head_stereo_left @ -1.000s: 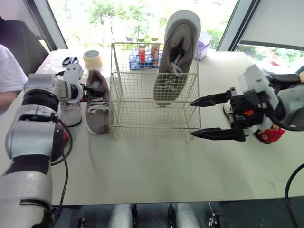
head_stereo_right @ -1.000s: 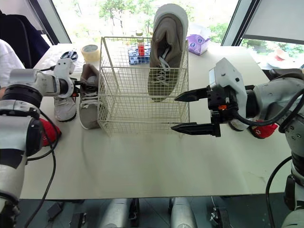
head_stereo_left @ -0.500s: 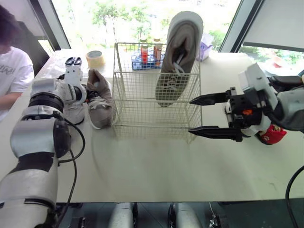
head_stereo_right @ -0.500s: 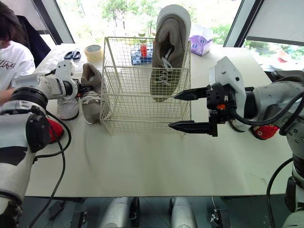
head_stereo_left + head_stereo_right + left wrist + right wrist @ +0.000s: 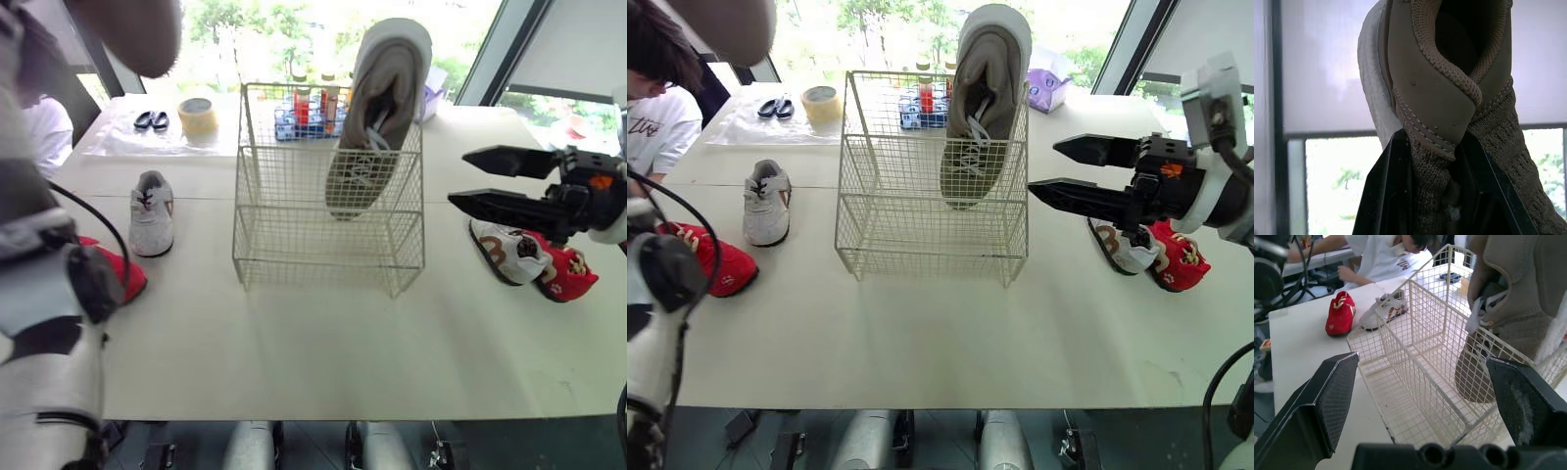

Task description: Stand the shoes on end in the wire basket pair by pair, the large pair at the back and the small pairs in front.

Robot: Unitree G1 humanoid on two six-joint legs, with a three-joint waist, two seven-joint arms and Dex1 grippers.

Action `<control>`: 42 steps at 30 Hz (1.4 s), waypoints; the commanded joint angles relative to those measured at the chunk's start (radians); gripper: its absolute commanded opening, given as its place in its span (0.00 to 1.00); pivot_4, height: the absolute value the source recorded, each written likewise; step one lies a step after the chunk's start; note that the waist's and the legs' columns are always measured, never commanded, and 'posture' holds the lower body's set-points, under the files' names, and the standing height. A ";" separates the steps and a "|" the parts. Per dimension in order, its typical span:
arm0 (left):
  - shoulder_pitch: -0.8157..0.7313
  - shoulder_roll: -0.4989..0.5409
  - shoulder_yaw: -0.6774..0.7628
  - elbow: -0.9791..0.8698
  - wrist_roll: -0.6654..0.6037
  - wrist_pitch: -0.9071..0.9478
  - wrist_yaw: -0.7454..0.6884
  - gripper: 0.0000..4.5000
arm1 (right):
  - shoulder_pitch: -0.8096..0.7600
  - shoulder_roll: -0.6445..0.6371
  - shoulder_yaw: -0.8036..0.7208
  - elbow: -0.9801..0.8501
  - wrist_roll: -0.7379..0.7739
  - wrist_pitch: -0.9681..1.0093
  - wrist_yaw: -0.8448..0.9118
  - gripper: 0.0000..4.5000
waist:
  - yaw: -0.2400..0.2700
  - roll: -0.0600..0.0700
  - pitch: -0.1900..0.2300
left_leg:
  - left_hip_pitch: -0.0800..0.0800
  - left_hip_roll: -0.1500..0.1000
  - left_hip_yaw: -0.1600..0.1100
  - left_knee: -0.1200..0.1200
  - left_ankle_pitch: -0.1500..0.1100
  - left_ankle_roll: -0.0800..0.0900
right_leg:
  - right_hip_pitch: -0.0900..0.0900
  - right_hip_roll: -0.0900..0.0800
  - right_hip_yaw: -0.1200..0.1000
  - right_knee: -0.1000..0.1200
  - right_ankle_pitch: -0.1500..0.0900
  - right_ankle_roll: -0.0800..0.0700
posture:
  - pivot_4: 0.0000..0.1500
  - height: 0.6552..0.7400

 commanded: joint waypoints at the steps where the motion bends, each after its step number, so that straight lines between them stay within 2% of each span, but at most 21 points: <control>1: 0.013 -0.097 -0.096 -0.108 0.049 -0.125 0.028 0.12 | -0.007 -0.038 -0.017 0.047 -0.015 -0.035 0.026 1.00 | 0.005 0.000 0.000 | 0.001 0.000 0.000 0.001 -0.001 0.003 | 0.001 0.001 0.000 0.000 0.001 -0.001 | 1.00 0.15; 5: 0.039 -0.177 -0.138 -0.051 0.115 -0.256 0.057 0.12 | 0.006 -0.049 -0.026 0.060 -0.007 -0.034 0.028 1.00 | -0.006 0.000 0.000 | 0.001 0.002 0.001 0.002 -0.002 0.007 | -0.001 0.003 0.002 0.000 0.004 -0.003 | 1.00 0.15; 12: 0.030 -0.272 -0.179 0.129 0.220 -0.482 0.122 0.12 | 0.078 -0.037 -0.112 0.005 0.065 0.001 -0.033 1.00 | -0.018 0.001 0.000 | 0.002 0.002 0.002 -0.003 0.002 0.002 | -0.002 0.003 0.002 0.000 0.004 -0.003 | 1.00 0.15; 20: 0.031 -0.335 -0.190 0.320 0.245 -0.634 0.122 0.12 | 0.138 -0.025 -0.159 -0.041 0.146 0.001 -0.122 1.00 | -0.016 0.001 0.000 | 0.001 0.002 0.002 -0.002 -0.001 0.006 | -0.002 0.003 0.002 -0.001 0.004 -0.003 | 1.00 0.15; 35: 0.367 -0.363 -0.251 -0.009 0.248 -0.430 0.080 0.12 | 0.121 0.016 -0.058 -0.007 0.142 -0.096 -0.144 1.00 | -0.018 0.002 0.000 | 0.002 0.002 0.001 -0.002 -0.001 0.006 | -0.001 0.003 0.002 -0.001 0.004 -0.003 | 1.00 0.15; 41: 0.414 -0.338 -0.210 -0.147 0.215 -0.295 0.089 0.76 | 0.106 0.028 -0.009 0.014 0.124 -0.130 -0.119 1.00 | -0.018 0.001 0.000 | 0.002 0.002 0.001 -0.002 -0.001 0.006 | -0.001 0.003 0.002 -0.001 0.004 -0.003 | 1.00 0.15; 42: 0.422 -0.326 -0.201 -0.192 0.202 -0.252 0.088 0.76 | 0.101 0.032 0.001 0.017 0.121 -0.135 -0.116 1.00 | -0.018 0.001 0.000 | 0.002 0.002 0.001 -0.002 -0.001 0.006 | -0.001 0.003 0.002 -0.001 0.004 -0.003 | 1.00 0.15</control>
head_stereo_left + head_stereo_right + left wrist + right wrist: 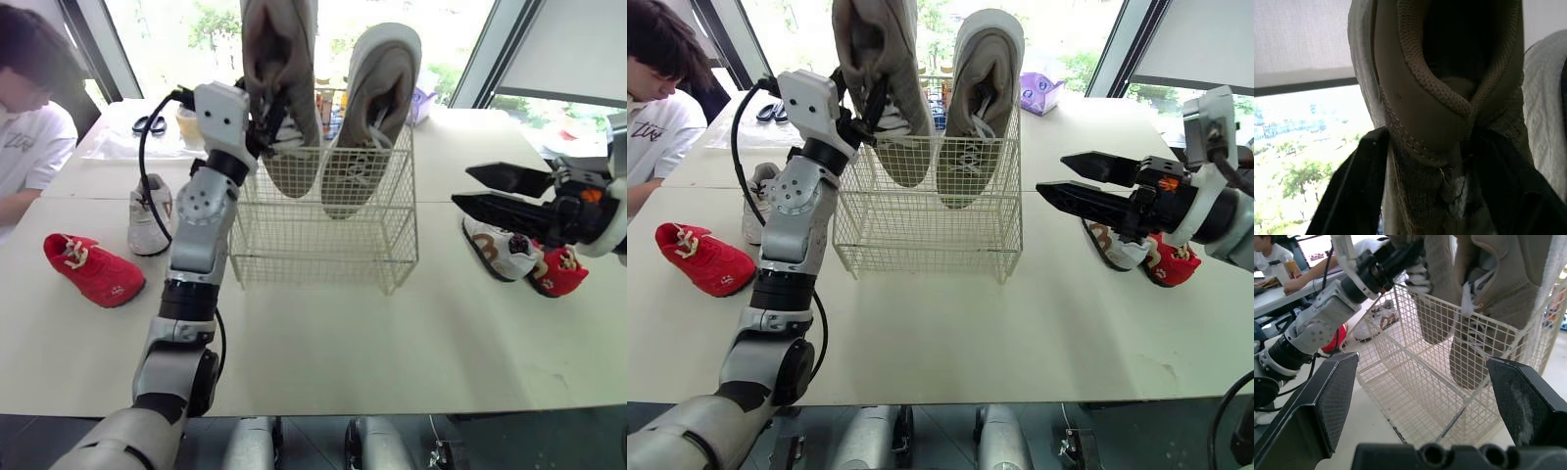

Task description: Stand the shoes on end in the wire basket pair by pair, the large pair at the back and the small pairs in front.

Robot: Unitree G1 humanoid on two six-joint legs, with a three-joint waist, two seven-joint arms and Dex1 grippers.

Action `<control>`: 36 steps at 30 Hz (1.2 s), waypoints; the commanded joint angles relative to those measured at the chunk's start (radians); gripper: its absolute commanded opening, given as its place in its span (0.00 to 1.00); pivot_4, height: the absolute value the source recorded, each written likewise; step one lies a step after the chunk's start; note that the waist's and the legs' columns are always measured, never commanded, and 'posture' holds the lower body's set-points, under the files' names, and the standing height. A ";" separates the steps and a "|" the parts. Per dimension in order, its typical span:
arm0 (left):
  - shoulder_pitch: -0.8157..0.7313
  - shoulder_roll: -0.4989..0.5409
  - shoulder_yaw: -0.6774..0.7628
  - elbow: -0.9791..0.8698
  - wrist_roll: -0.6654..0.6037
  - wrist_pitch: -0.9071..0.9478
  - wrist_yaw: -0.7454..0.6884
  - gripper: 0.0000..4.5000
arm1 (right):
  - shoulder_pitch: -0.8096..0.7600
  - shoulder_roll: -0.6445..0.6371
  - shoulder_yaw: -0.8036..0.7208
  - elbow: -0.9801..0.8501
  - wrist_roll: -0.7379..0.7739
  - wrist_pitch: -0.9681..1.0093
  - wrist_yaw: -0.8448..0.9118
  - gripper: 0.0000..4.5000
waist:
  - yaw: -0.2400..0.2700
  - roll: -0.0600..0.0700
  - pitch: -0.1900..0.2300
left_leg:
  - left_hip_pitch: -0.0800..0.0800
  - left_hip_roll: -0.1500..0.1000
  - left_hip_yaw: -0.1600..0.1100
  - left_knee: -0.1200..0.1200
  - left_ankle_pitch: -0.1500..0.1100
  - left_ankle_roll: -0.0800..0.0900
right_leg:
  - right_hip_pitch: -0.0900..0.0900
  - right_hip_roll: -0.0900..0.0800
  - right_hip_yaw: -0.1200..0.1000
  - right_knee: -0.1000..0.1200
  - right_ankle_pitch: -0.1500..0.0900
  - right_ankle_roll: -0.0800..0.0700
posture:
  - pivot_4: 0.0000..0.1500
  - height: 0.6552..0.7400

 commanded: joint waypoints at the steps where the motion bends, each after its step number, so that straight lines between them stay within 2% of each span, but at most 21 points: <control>1: 0.003 0.043 0.046 -0.198 -0.053 0.122 0.004 0.76 | -0.026 0.011 0.012 0.006 -0.016 -0.040 0.020 1.00 | 0.000 0.000 0.000 | 0.000 0.000 -0.001 0.000 0.000 0.000 | 0.000 0.000 0.000 0.000 0.000 0.000 | 1.00 0.15; 5: 0.071 0.103 0.072 -0.408 -0.190 0.342 -0.055 0.76 | -0.033 0.018 0.051 0.011 -0.039 -0.057 0.045 1.00 | -0.002 0.000 0.000 | 0.000 0.001 -0.002 0.000 0.001 -0.002 | 0.000 0.000 0.000 0.000 0.000 0.000 | 1.00 0.15; 9: 0.129 0.184 0.143 -0.581 -0.392 0.579 -0.097 0.76 | -0.042 0.027 0.091 0.020 -0.073 -0.073 0.071 1.00 | -0.002 0.000 0.000 | 0.001 0.001 -0.003 0.000 0.002 -0.003 | 0.000 0.000 0.000 0.000 0.000 0.000 | 1.00 0.15; 11: 0.146 0.216 0.171 -0.627 -0.454 0.640 -0.104 0.76 | -0.047 0.030 0.105 0.026 -0.086 -0.079 0.082 1.00 | 0.000 0.000 0.000 | 0.001 0.001 -0.003 0.000 0.002 -0.003 | 0.001 0.000 0.000 0.000 0.000 0.000 | 1.00 0.15; 16: 0.213 0.305 0.187 -0.660 -0.517 0.712 -0.157 0.76 | -0.060 0.048 0.148 0.047 -0.126 -0.094 0.110 1.00 | -0.001 0.001 0.000 | 0.001 0.000 -0.004 0.000 0.002 -0.003 | 0.002 0.000 0.000 0.000 0.000 0.000 | 1.00 0.15; 18: 0.234 0.337 0.226 -0.679 -0.607 0.770 -0.182 0.76 | -0.051 0.041 0.144 0.044 -0.135 -0.090 0.120 1.00 | -0.001 0.001 0.000 | 0.001 0.001 -0.004 0.000 0.002 -0.003 | 0.001 0.001 0.000 0.000 0.000 0.000 | 1.00 0.15; 21: 0.273 0.394 0.317 -0.697 -0.802 0.869 -0.219 0.96 | -0.046 0.029 0.140 0.053 -0.185 -0.103 0.101 1.00 | -0.002 0.001 0.000 | 0.001 0.001 -0.004 0.000 0.002 -0.003 | 0.001 0.001 0.000 0.000 0.000 0.000 | 1.00 0.15; 22: 0.292 0.414 0.342 -0.706 -0.869 0.902 -0.223 0.98 | -0.042 0.024 0.134 0.063 -0.207 -0.110 0.095 1.00 | -0.003 0.001 0.000 | 0.001 0.001 -0.004 0.000 0.002 -0.004 | 0.001 0.001 0.000 0.000 0.000 0.000 | 1.00 0.15; 24: 0.331 0.438 0.359 -0.737 -0.923 0.934 -0.197 0.98 | -0.024 0.020 0.105 0.098 -0.264 -0.142 0.074 1.00 | -0.001 0.001 0.000 | 0.001 0.001 -0.004 0.000 0.003 -0.005 | 0.001 0.001 0.000 0.000 0.000 0.000 | 1.00 0.15; 27: 0.394 0.406 0.345 -0.802 -0.947 0.939 -0.078 0.98 | -0.017 0.065 0.023 0.165 -0.333 -0.230 -0.001 1.00 | 0.003 0.001 0.000 | 0.002 0.001 -0.004 0.000 0.003 -0.005 | 0.002 0.001 0.000 -0.001 0.000 -0.001 | 1.00 0.15; 30: 0.487 0.298 0.296 -0.921 -0.922 0.862 0.026 0.98 | 0.013 0.178 -0.037 0.173 -0.385 -0.353 -0.082 1.00 | 0.000 0.001 0.000 | 0.002 0.001 -0.004 0.001 0.003 -0.005 | 0.003 0.001 0.001 -0.001 0.000 0.000 | 1.00 0.15; 32: 0.553 0.231 0.256 -0.967 -0.961 0.851 0.078 0.98 | 0.077 0.239 -0.034 0.148 -0.500 -0.475 -0.130 1.00 | 0.001 0.001 -0.001 | 0.002 0.001 -0.004 0.000 0.003 -0.005 | 0.003 0.001 0.001 -0.001 0.000 0.000 | 1.00 0.15; 34: 0.623 0.190 0.216 -1.008 -0.982 0.842 0.108 0.98 | 0.114 0.281 -0.053 0.160 -0.485 -0.441 -0.179 1.00 | 0.000 0.002 -0.001 | 0.002 0.001 -0.004 0.000 0.003 -0.006 | 0.003 0.001 0.001 -0.001 0.000 0.000 | 1.00 0.15; 36: 0.709 0.194 0.173 -1.068 -0.978 0.834 0.102 0.98 | 0.182 0.334 -0.079 0.145 -0.487 -0.415 -0.249 1.00 | -0.001 0.004 -0.002 | 0.002 0.001 -0.004 0.000 0.004 -0.007 | 0.002 0.001 0.001 0.001 0.000 0.000 | 1.00 0.15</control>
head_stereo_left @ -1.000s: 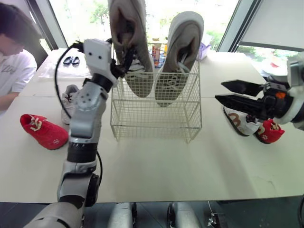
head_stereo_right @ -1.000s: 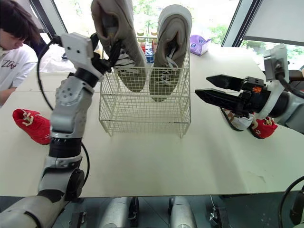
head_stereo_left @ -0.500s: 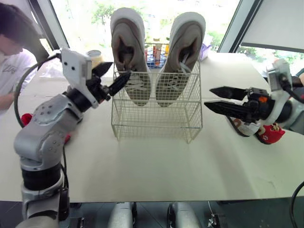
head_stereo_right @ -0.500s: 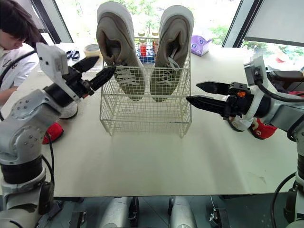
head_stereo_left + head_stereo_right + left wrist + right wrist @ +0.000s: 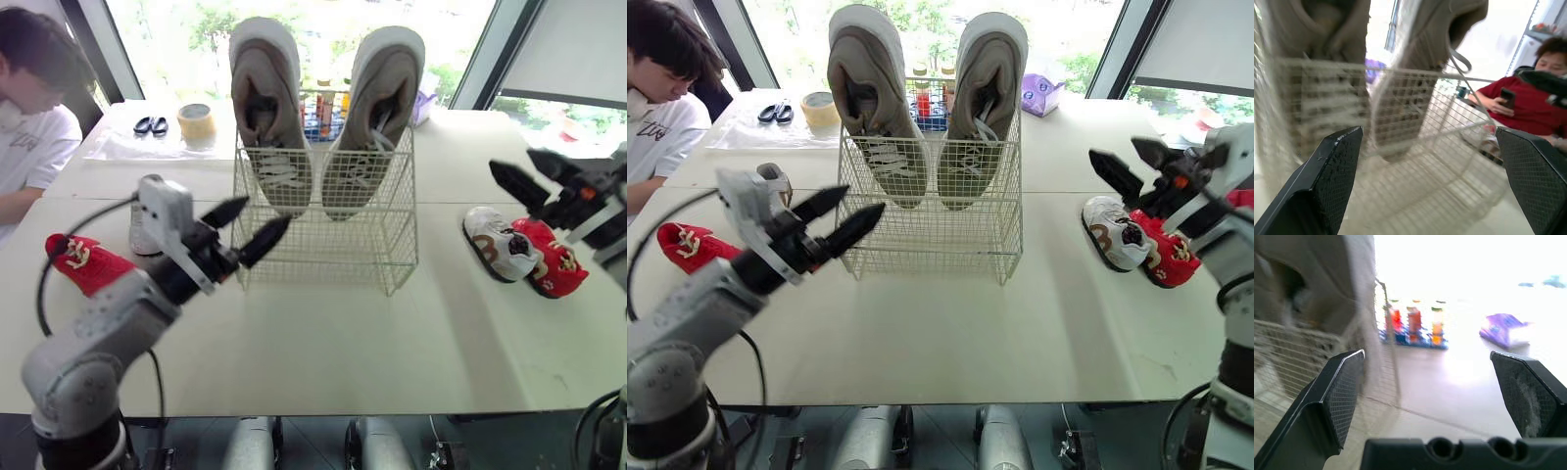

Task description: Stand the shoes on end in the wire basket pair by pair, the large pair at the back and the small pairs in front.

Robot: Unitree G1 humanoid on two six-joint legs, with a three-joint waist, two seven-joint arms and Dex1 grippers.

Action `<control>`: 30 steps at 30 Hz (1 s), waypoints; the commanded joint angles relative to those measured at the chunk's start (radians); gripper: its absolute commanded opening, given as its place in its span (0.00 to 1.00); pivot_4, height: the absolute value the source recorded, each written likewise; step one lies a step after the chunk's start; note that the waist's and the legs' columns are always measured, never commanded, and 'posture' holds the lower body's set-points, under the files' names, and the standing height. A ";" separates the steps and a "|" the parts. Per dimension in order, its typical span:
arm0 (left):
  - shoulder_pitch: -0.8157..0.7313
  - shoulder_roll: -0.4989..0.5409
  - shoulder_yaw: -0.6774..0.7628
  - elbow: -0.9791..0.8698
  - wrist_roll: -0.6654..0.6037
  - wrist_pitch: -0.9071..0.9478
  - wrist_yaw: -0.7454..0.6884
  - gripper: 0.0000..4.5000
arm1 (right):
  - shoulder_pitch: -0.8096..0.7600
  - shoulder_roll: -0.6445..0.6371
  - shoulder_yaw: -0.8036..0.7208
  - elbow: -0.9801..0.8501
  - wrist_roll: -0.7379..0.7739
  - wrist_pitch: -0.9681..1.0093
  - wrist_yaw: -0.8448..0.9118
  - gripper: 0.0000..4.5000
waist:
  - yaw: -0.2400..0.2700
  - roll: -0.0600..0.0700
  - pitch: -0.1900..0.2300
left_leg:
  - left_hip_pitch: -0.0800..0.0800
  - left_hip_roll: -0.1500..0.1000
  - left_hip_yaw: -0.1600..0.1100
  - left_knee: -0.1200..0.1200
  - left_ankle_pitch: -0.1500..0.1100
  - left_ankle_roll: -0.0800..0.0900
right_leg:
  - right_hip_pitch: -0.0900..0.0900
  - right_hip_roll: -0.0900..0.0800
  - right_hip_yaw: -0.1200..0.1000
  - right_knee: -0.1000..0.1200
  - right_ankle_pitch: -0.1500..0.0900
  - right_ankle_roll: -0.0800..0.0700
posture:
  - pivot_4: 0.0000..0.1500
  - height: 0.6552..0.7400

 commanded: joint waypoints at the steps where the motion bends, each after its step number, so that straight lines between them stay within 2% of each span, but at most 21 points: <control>1: 0.101 0.012 -0.058 -0.132 -0.025 -0.038 0.001 0.98 | 0.093 0.044 -0.052 -0.052 -0.031 -0.004 -0.088 1.00 | 0.000 0.002 -0.001 | 0.000 0.000 0.000 0.000 0.000 0.000 | 0.000 0.000 0.000 0.000 0.000 0.000 | 1.00 0.15; 5: 0.159 0.049 -0.080 -0.175 -0.079 -0.070 -0.014 0.98 | 0.228 0.029 -0.041 -0.063 -0.117 -0.057 -0.057 1.00 | 0.002 0.009 -0.004 | 0.000 -0.001 0.000 0.000 0.000 0.000 | 0.000 0.000 0.000 0.000 0.000 -0.001 | 1.00 0.15; 8: 0.219 0.114 -0.097 -0.179 -0.057 -0.073 -0.061 0.98 | 0.307 0.045 -0.059 -0.024 -0.165 -0.108 -0.050 1.00 | 0.000 0.014 -0.008 | 0.001 -0.001 0.000 0.000 -0.003 0.005 | 0.001 0.000 0.000 0.000 -0.002 -0.003 | 1.00 0.15; 13: 0.239 0.197 -0.163 -0.190 -0.067 -0.082 -0.122 0.98 | 0.359 0.067 -0.051 0.067 -0.221 -0.196 -0.022 1.00 | 0.000 0.017 -0.009 | 0.001 -0.001 0.000 0.000 -0.004 0.006 | 0.000 0.001 0.000 0.000 -0.002 -0.004 | 1.00 0.15; 30: 0.260 0.274 -0.164 -0.146 -0.032 -0.146 -0.146 0.98 | 0.059 0.067 0.083 0.587 -0.355 -0.413 0.100 1.00 | 0.000 0.020 -0.011 | 0.000 -0.001 0.000 0.001 -0.004 0.007 | 0.000 0.001 0.001 0.000 -0.002 -0.004 | 1.00 0.15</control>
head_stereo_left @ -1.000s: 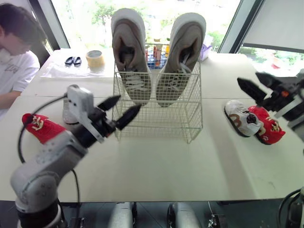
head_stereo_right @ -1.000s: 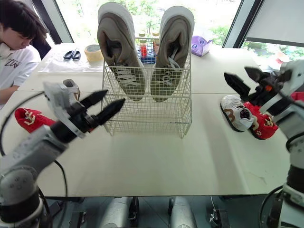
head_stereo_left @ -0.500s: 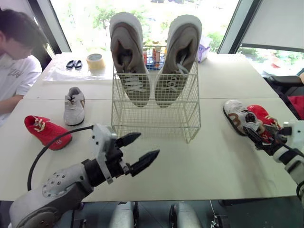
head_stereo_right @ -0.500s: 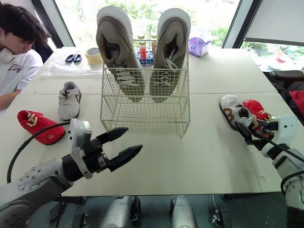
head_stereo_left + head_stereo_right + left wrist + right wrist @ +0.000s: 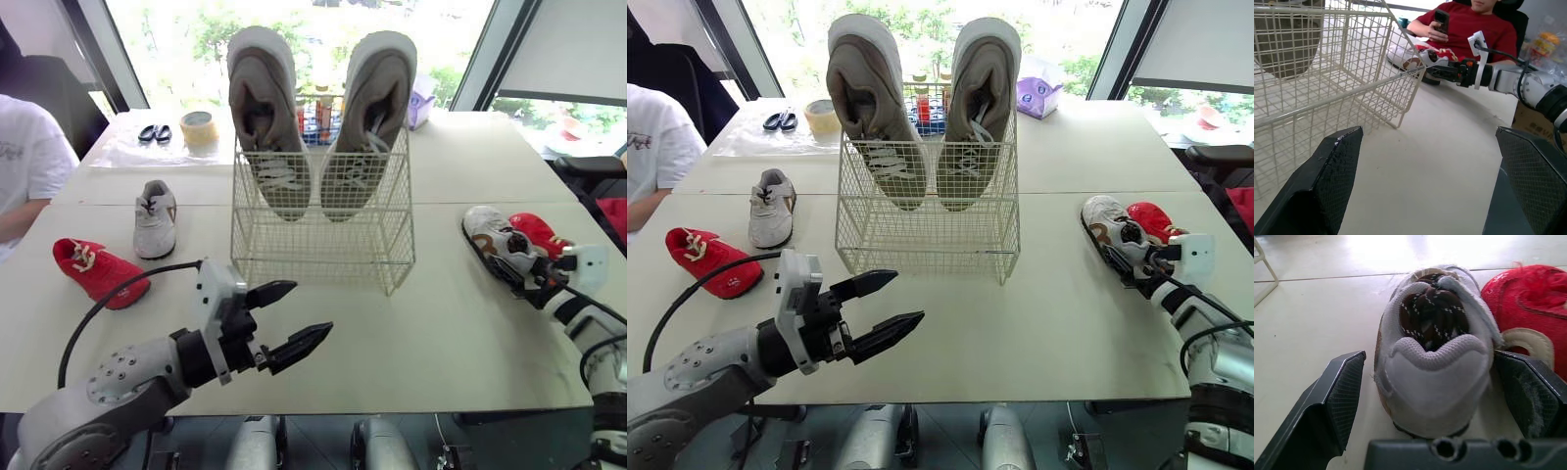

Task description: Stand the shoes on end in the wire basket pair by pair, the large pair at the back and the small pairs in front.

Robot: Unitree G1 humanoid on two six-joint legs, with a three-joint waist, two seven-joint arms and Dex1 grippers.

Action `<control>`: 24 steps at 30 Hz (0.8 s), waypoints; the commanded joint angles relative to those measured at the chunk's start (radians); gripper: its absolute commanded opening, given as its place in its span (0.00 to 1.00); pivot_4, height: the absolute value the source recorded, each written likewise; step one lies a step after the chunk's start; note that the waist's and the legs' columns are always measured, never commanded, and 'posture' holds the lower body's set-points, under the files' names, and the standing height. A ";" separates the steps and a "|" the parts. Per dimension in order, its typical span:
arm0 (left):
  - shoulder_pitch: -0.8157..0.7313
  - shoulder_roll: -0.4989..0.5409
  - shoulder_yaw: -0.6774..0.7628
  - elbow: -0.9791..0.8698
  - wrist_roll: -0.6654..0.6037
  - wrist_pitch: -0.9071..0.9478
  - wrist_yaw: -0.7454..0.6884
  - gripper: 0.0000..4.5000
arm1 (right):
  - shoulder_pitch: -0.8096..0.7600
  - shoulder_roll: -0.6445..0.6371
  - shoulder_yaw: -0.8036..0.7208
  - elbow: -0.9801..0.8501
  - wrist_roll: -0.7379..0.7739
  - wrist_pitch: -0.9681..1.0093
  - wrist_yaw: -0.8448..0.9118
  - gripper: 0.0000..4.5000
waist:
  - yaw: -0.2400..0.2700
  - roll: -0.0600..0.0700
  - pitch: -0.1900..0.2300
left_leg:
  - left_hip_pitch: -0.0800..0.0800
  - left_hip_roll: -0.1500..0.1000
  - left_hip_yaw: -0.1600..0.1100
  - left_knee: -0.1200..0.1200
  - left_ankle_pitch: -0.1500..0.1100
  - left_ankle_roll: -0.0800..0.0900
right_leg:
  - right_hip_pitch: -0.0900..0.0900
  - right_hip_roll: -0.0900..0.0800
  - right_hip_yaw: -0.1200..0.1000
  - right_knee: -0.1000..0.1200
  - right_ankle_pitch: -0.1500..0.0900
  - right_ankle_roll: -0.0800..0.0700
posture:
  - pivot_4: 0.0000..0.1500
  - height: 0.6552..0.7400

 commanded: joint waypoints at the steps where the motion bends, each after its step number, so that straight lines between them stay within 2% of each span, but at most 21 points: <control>1: 0.008 0.010 0.010 -0.023 0.007 -0.029 -0.002 0.98 | -0.042 0.000 0.002 0.087 -0.033 -0.064 0.005 1.00 | 0.000 0.000 0.000 | 0.000 0.000 0.000 0.000 0.000 0.000 | 0.000 0.000 0.000 0.000 0.000 0.000 | 1.00 0.15; 2: 0.010 0.013 0.015 -0.025 -0.004 -0.029 0.001 0.98 | -0.052 0.002 0.008 0.114 -0.043 -0.079 0.005 1.00 | 0.000 0.000 0.000 | 0.000 0.000 0.000 0.000 0.000 0.000 | 0.000 0.000 0.000 0.000 0.000 0.000 | 1.00 0.15; 4: 0.013 0.019 0.023 -0.027 -0.022 -0.031 0.004 1.00 | -0.066 0.004 0.017 0.152 -0.056 -0.105 0.005 0.88 | 0.000 0.000 0.000 | 0.000 0.000 0.000 0.000 0.000 0.000 | 0.000 0.000 0.000 0.000 0.000 0.000 | 1.00 0.15; 7: 0.023 0.054 0.065 -0.029 -0.098 -0.026 0.016 1.00 | -0.072 0.015 0.027 0.175 -0.067 -0.136 0.009 0.57 | -0.002 0.000 0.000 | 0.000 0.000 0.000 0.000 0.000 0.000 | 0.000 0.000 0.000 0.000 0.000 0.000 | 1.00 0.15; 9: 0.019 0.118 0.088 -0.032 -0.122 0.000 0.010 1.00 | -0.075 0.026 0.026 0.176 -0.062 -0.143 0.006 0.38 | -0.003 0.000 0.000 | 0.000 0.001 0.000 0.000 0.000 0.000 | 0.000 0.000 0.000 0.000 0.000 0.000 | 1.00 0.15; 12: -0.033 0.218 0.135 -0.017 -0.131 0.025 0.051 1.00 | -0.086 0.037 0.006 0.143 -0.047 -0.151 -0.022 0.21 | -0.004 0.000 -0.001 | 0.001 0.001 0.000 0.000 0.000 0.000 | 0.000 0.000 0.000 0.000 0.000 0.000 | 1.00 0.15; 16: -0.167 0.336 0.262 0.121 -0.259 0.031 0.031 1.00 | -0.183 -0.002 -0.055 0.049 -0.006 -0.165 -0.081 0.21 | -0.004 0.003 0.001 | 0.000 0.001 0.000 0.001 0.000 0.000 | -0.001 0.000 0.000 0.001 0.000 0.000 | 1.00 0.15; 20: -0.356 0.377 0.356 0.379 -0.586 0.021 -0.076 1.00 | -0.407 -0.098 -0.068 -0.002 -0.001 -0.180 -0.110 0.21 | -0.010 0.015 0.005 | -0.002 0.000 0.003 0.001 0.001 -0.001 | -0.005 0.000 0.003 0.002 0.000 0.001 | 1.00 0.15; 22: -0.450 0.378 0.362 0.486 -0.639 0.023 -0.075 1.00 | -0.521 -0.144 -0.044 -0.012 -0.011 -0.196 -0.093 0.21 | -0.013 0.015 0.005 | -0.002 0.001 0.003 -0.001 0.001 -0.003 | -0.007 0.000 0.004 0.003 0.002 0.003 | 1.00 0.15; 24: -0.537 0.380 0.347 0.574 -0.608 0.025 -0.082 1.00 | -0.633 -0.179 -0.004 -0.038 -0.018 -0.209 -0.054 0.21 | -0.013 0.014 0.005 | -0.002 0.000 0.003 -0.004 0.003 -0.005 | -0.007 0.001 0.003 0.002 0.001 0.003 | 1.00 0.15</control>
